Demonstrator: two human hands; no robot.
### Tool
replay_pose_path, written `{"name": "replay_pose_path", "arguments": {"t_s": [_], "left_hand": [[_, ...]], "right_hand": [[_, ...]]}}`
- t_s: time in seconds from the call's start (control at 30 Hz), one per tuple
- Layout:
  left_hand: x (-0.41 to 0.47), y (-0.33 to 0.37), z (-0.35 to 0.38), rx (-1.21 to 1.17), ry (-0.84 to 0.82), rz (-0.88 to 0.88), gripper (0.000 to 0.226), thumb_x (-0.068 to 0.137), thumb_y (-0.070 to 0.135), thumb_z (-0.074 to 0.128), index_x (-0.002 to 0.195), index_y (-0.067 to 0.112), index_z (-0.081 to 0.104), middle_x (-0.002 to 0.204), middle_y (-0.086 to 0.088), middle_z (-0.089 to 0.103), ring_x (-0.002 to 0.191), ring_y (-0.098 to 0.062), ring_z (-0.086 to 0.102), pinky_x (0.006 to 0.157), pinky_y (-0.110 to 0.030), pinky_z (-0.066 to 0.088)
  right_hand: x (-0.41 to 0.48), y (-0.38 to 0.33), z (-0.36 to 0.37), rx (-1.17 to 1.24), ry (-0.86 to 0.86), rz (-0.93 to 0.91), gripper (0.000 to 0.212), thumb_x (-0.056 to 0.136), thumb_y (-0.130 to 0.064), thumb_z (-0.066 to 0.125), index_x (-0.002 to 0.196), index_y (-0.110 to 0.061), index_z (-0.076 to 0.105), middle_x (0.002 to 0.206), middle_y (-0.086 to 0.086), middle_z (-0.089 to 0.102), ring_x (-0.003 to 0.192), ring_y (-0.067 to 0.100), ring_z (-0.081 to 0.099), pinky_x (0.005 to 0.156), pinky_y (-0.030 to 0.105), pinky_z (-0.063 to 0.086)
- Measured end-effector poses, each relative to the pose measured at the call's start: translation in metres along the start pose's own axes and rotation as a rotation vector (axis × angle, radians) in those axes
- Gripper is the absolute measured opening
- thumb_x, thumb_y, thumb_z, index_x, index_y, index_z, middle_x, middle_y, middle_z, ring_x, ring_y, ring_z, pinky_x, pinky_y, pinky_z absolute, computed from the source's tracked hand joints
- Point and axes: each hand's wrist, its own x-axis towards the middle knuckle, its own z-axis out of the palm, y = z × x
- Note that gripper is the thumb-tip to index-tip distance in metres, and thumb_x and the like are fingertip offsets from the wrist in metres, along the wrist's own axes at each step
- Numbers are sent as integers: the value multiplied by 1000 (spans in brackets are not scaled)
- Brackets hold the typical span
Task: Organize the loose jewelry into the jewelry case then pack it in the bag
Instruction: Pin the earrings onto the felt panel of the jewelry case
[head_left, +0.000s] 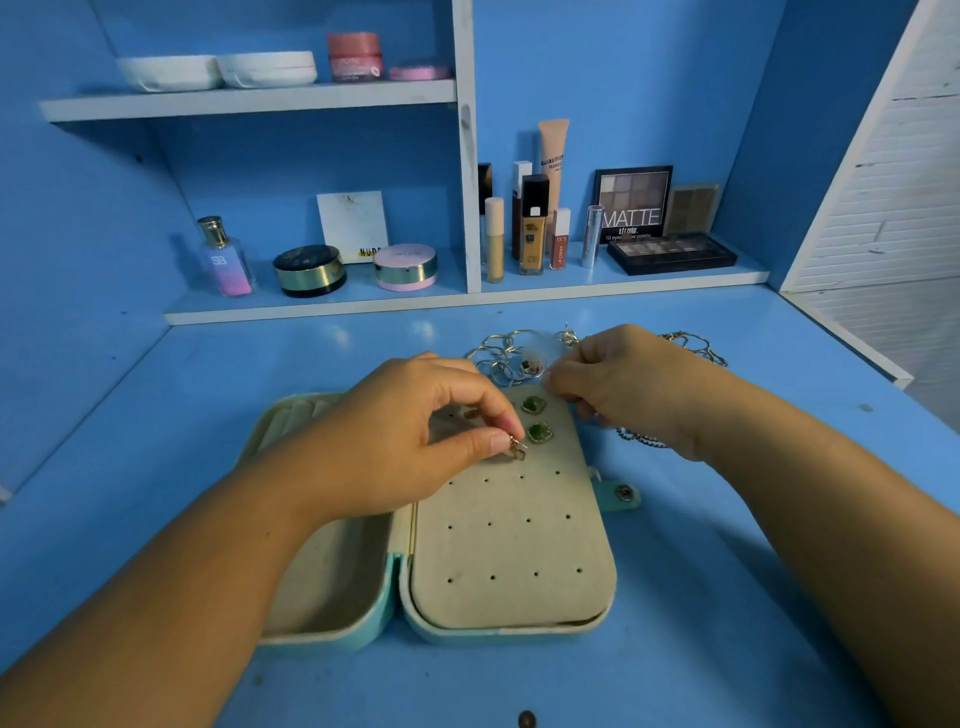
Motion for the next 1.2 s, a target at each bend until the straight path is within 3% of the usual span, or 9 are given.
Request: {"name": "replay_pose_path", "arguments": {"t_s": [0.2, 0.3, 0.37, 0.43, 0.6, 0.77, 1.03, 1.2], "left_hand": [[-2, 12, 0, -108, 60, -17, 14, 87, 21, 70, 89, 34, 71, 91, 21, 69, 91, 2, 64, 79, -9, 45], [-3, 19, -1, -175, 52, -36, 15, 87, 17, 69, 89, 32, 72, 87, 20, 71, 82, 6, 64, 75, -5, 43], [-4, 21, -1, -223, 28, -45, 15, 88, 15, 68, 89, 29, 72, 85, 17, 71, 79, 4, 64, 74, -8, 45], [-4, 20, -2, -278, 2, -55, 14, 88, 14, 67, 91, 27, 72, 86, 12, 72, 79, 1, 65, 75, -10, 47], [-5, 18, -2, -345, -50, -79, 13, 89, 16, 66, 92, 27, 72, 88, 8, 73, 84, -5, 67, 80, -19, 52], [-6, 17, -3, -305, -45, -90, 11, 84, 28, 66, 92, 33, 72, 87, 6, 72, 81, -11, 67, 80, -32, 56], [-7, 17, -4, -256, 4, -97, 14, 79, 34, 65, 91, 38, 72, 84, 10, 72, 81, -8, 67, 78, -26, 54], [-6, 22, 0, -260, 46, -111, 4, 83, 30, 72, 85, 31, 75, 79, 10, 73, 74, -4, 66, 73, -21, 54]], "right_hand": [[-6, -8, -3, 355, -77, -19, 7, 86, -11, 65, 91, -8, 70, 71, 4, 60, 62, 10, 52, 58, 19, 47], [-6, -9, -4, 555, -146, -21, 12, 88, -1, 58, 94, -6, 67, 87, 14, 62, 81, 21, 54, 81, 31, 50], [-7, -11, -3, 619, -183, -34, 15, 89, 1, 55, 97, -5, 66, 91, 17, 61, 87, 25, 52, 86, 35, 48], [-8, -11, -2, 632, -201, -53, 16, 89, 1, 54, 99, -6, 65, 94, 18, 60, 88, 26, 51, 85, 34, 46], [-8, -10, -2, 616, -202, -81, 15, 89, -1, 55, 99, -7, 65, 98, 19, 61, 92, 27, 53, 103, 45, 41], [-8, -10, -2, 602, -197, -83, 14, 89, -3, 56, 98, -8, 66, 100, 18, 63, 92, 26, 55, 104, 46, 41], [-10, -11, -3, 596, -197, -102, 14, 90, -3, 56, 100, -6, 65, 101, 19, 65, 93, 26, 56, 103, 45, 41], [-11, -12, -3, 588, -183, -105, 13, 90, -4, 57, 99, -6, 66, 112, 27, 64, 93, 27, 56, 104, 47, 41]]}}
